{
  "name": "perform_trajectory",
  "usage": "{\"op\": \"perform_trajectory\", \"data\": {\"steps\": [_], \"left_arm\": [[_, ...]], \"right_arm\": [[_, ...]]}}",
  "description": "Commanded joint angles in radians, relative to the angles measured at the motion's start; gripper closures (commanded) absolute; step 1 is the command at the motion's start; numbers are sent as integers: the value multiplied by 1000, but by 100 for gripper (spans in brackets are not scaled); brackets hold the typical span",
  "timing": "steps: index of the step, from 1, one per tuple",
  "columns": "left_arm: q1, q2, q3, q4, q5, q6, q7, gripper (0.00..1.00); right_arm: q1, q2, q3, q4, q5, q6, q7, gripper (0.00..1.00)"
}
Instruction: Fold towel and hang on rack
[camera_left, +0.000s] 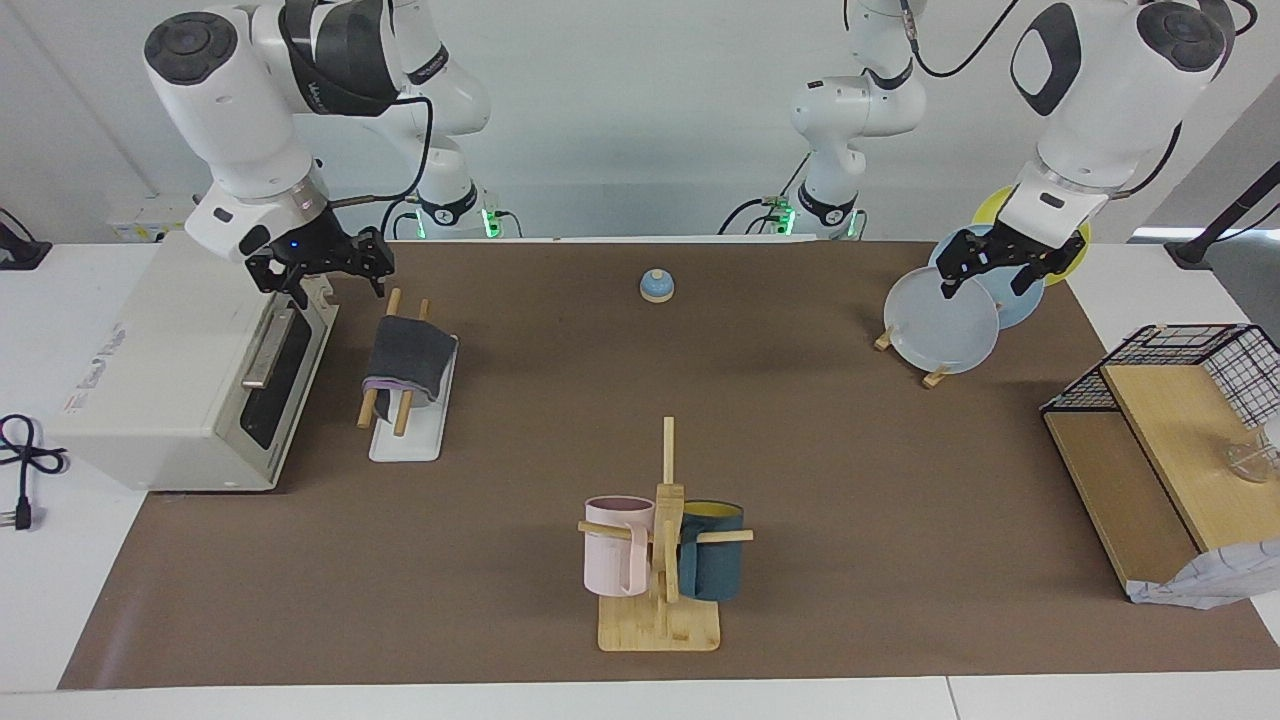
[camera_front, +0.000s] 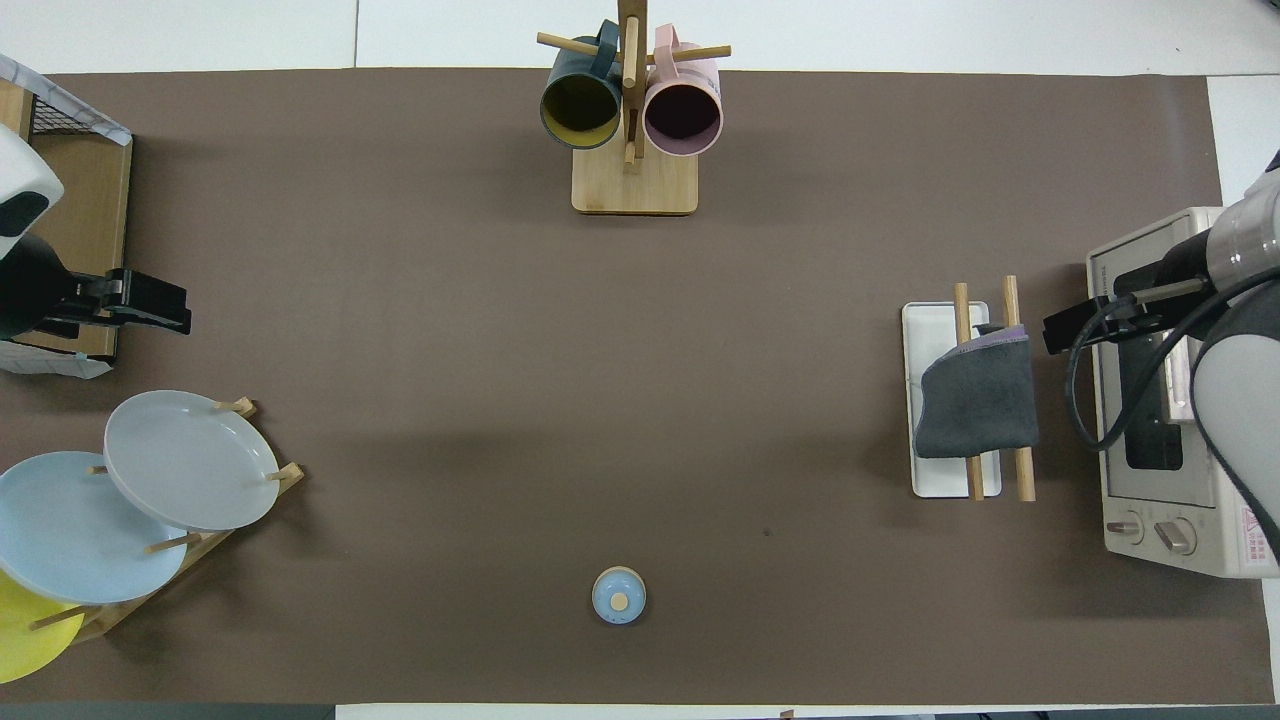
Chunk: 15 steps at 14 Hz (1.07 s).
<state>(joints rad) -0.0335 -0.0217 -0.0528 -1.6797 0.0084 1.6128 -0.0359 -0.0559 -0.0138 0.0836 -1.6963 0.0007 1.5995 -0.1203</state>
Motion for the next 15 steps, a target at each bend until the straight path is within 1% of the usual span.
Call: {"op": "perform_trajectory", "data": {"steps": [1, 2, 4, 6, 8, 10, 12, 14, 15], "left_arm": [[-3, -3, 4, 11, 13, -16, -9, 0], [-3, -3, 4, 11, 13, -16, -9, 0], [-3, -3, 4, 11, 13, -16, -9, 0], [-3, -3, 4, 11, 13, -14, -9, 0], [-3, -3, 4, 11, 13, -16, -9, 0], [-3, -3, 4, 11, 13, -17, -9, 0], [-3, -3, 4, 11, 13, -10, -10, 0], [-2, -4, 5, 11, 13, -19, -9, 0], [-3, -4, 4, 11, 13, -11, -7, 0]], "right_arm": [[4, 67, 2, 130, 28, -96, 63, 0], [-1, 74, 2, 142, 31, -117, 70, 0], [-2, 72, 2, 145, 28, -121, 73, 0], [49, 66, -13, 144, 25, -121, 102, 0], [79, 36, -41, 118, 30, -121, 140, 0], [87, 29, -42, 107, 33, -121, 165, 0], [90, -4, -47, 67, 32, -116, 168, 0], [93, -8, -51, 61, 33, -112, 188, 0], [105, -8, -68, 63, 33, -108, 203, 0]]}}
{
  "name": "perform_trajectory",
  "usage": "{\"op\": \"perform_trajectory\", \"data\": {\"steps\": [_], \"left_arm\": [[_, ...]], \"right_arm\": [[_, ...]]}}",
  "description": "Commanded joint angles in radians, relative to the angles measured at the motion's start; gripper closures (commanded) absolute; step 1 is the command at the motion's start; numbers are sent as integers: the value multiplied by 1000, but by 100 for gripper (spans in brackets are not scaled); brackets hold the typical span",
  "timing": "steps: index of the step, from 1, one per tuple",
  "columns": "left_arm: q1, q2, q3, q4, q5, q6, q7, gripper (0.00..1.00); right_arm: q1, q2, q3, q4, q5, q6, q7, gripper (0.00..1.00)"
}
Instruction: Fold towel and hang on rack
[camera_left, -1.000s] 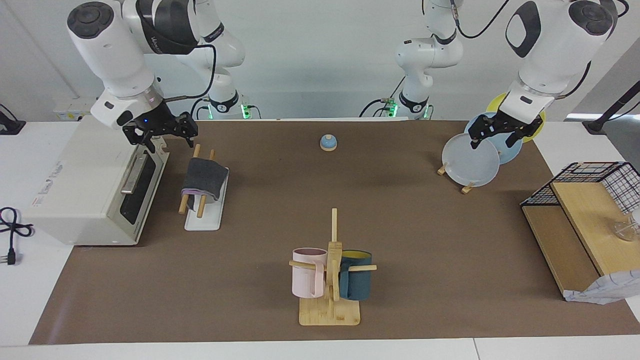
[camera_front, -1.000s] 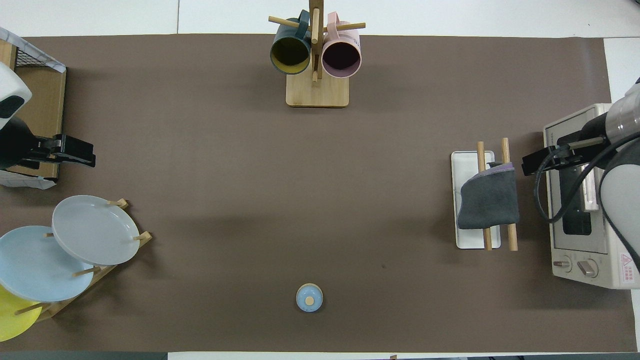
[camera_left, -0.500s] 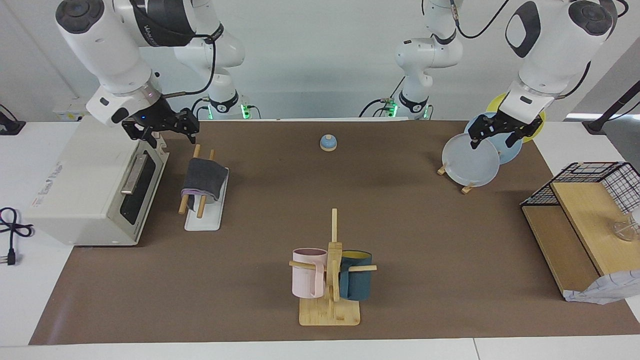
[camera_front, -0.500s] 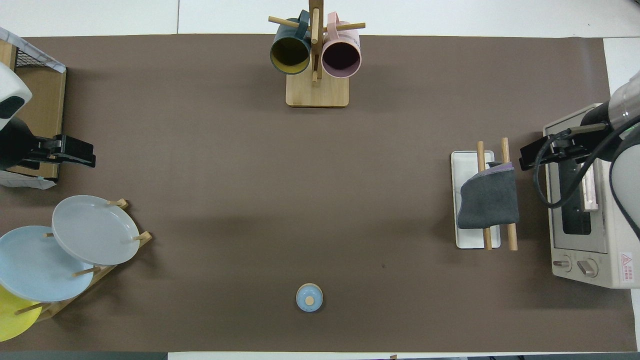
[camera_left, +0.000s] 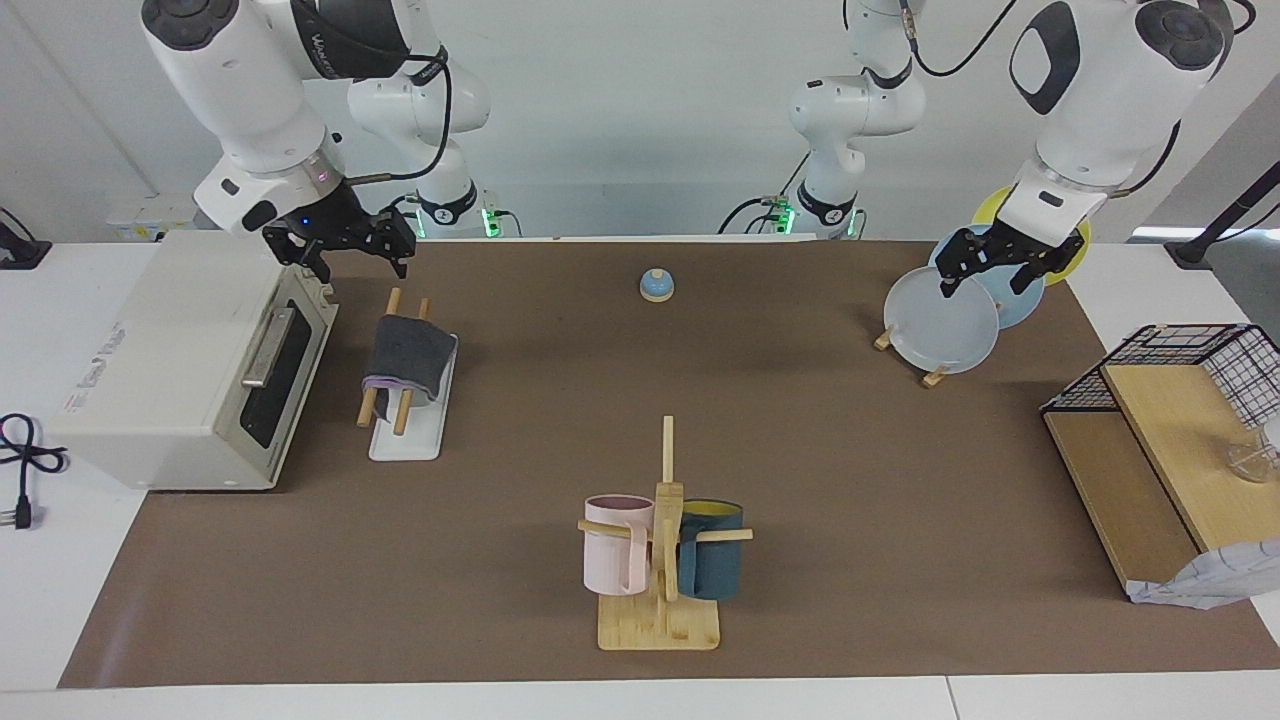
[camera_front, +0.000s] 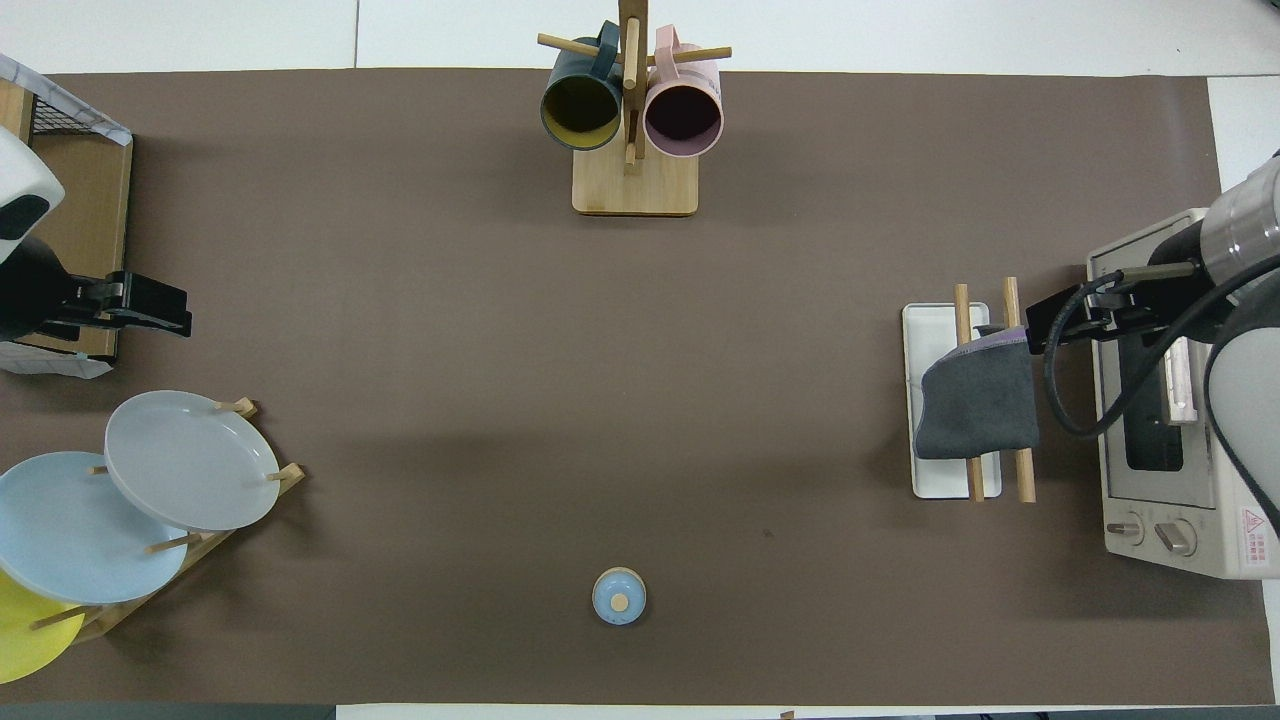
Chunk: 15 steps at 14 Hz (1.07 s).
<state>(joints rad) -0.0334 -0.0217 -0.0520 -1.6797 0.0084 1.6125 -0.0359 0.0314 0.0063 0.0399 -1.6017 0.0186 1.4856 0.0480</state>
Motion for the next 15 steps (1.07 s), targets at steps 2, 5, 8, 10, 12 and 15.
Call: {"op": "perform_trajectory", "data": {"steps": [2, 5, 8, 10, 12, 15], "left_arm": [[-3, -4, 3, 11, 13, -14, -10, 0], [-2, -4, 4, 9, 13, -22, -9, 0], [-3, -4, 3, 9, 13, -16, -9, 0], [-2, -4, 4, 11, 13, -16, -9, 0], [-2, -4, 3, 9, 13, -14, -9, 0], [-3, -4, 3, 9, 13, -14, -9, 0]], "right_arm": [[22, -2, -41, 3, 18, 10, 47, 0], [27, 0, -44, 6, 17, 4, 56, 0], [28, -8, -41, 6, 15, 7, 56, 0], [21, -17, -41, -4, 17, 2, 53, 0], [21, -28, -43, -9, 15, 10, 47, 0], [25, -31, -40, -6, 17, 7, 50, 0]]}}
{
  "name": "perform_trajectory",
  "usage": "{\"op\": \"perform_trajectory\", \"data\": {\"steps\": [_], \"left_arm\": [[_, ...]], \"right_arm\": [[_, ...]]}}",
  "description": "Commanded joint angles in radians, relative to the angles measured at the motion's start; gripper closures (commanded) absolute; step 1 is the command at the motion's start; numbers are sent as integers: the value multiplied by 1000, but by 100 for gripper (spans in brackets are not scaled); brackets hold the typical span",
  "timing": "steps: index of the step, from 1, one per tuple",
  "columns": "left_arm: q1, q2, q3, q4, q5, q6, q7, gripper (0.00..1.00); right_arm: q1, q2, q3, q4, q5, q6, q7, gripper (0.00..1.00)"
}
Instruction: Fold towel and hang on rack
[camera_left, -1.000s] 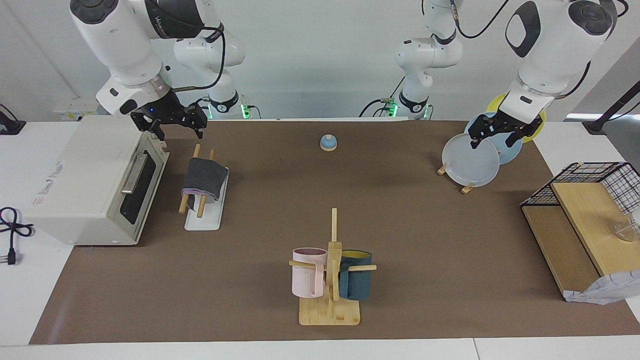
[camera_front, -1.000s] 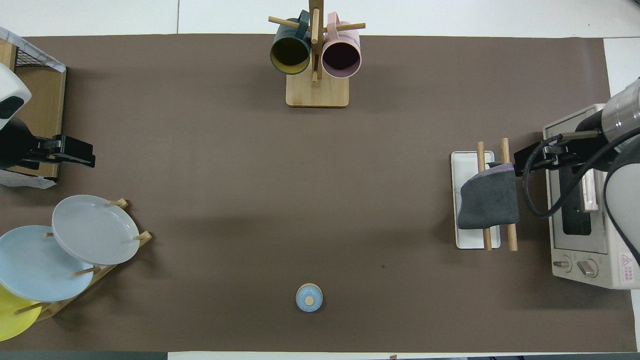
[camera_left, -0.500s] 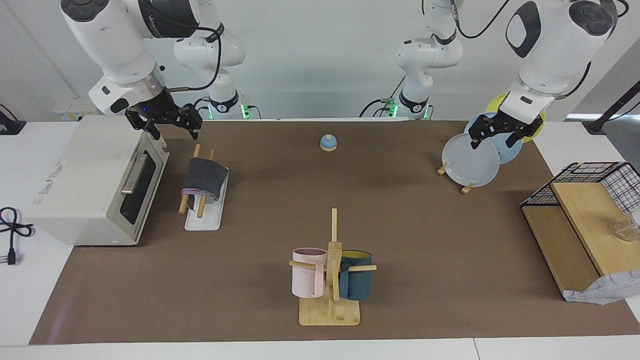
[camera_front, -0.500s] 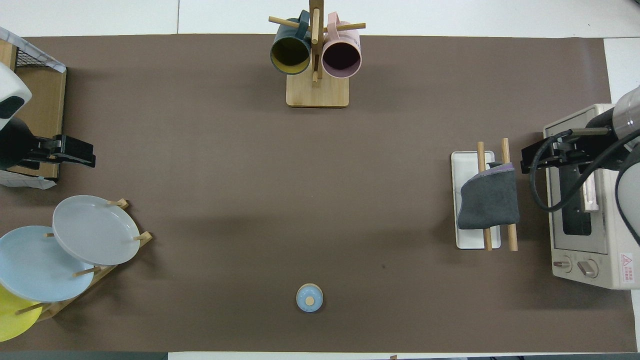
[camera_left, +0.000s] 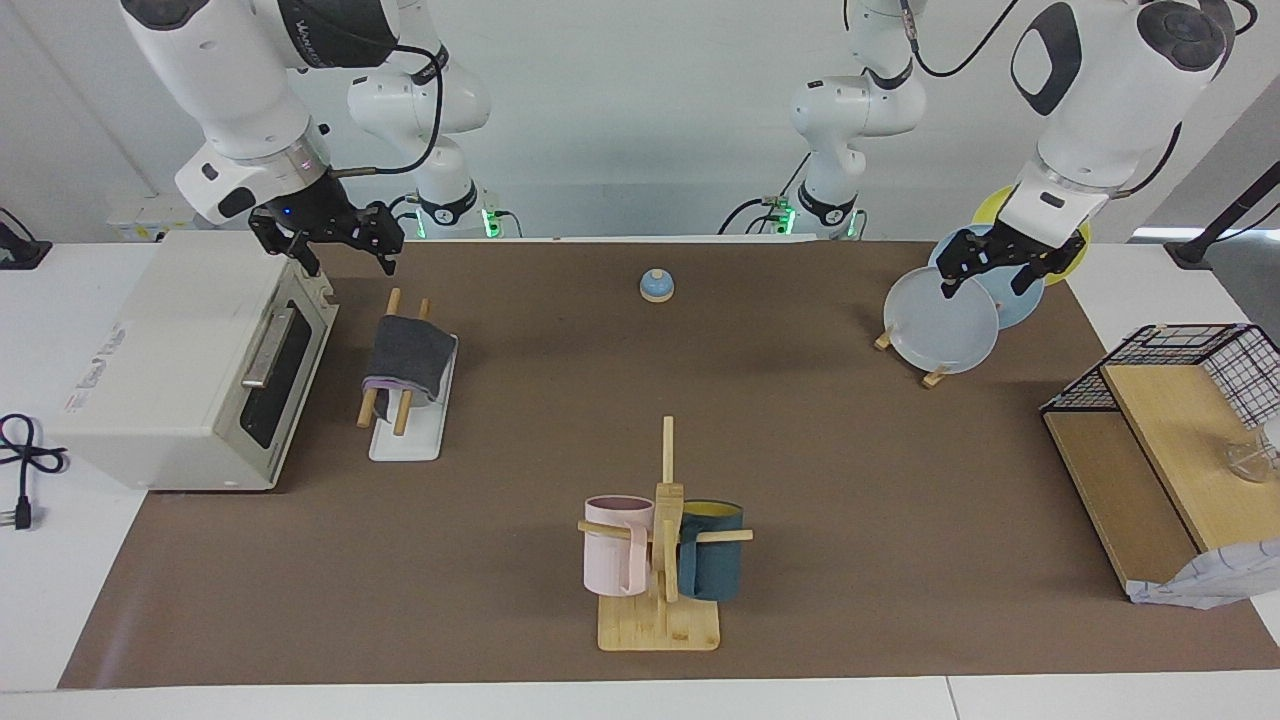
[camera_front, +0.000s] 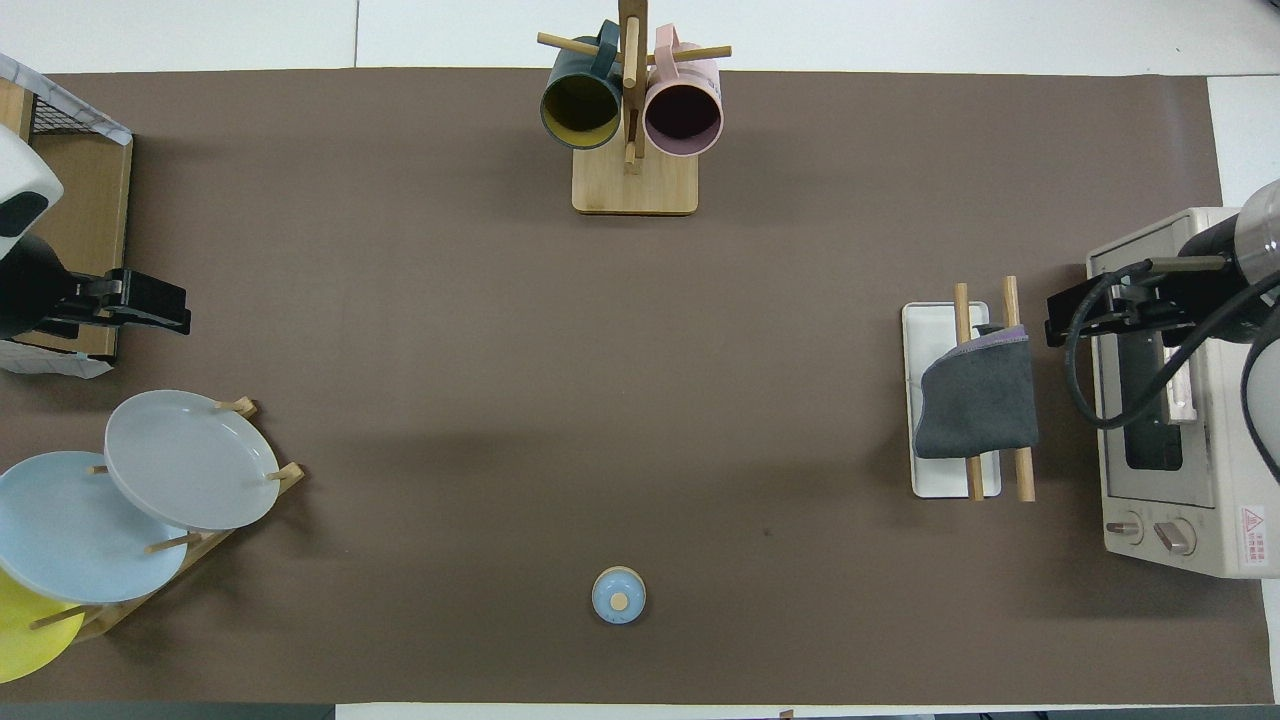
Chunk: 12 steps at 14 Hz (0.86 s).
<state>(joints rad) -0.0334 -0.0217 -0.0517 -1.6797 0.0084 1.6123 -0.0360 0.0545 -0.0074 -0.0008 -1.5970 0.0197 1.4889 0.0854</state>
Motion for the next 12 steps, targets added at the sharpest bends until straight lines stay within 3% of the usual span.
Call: {"op": "perform_trajectory", "data": {"steps": [1, 12], "left_arm": [[-3, -6, 3, 9, 13, -15, -9, 0], [-3, -4, 3, 9, 13, -15, -9, 0]], "right_arm": [[4, -16, 2, -8, 16, 5, 11, 0], [-2, -20, 1, -17, 14, 40, 19, 0]]}}
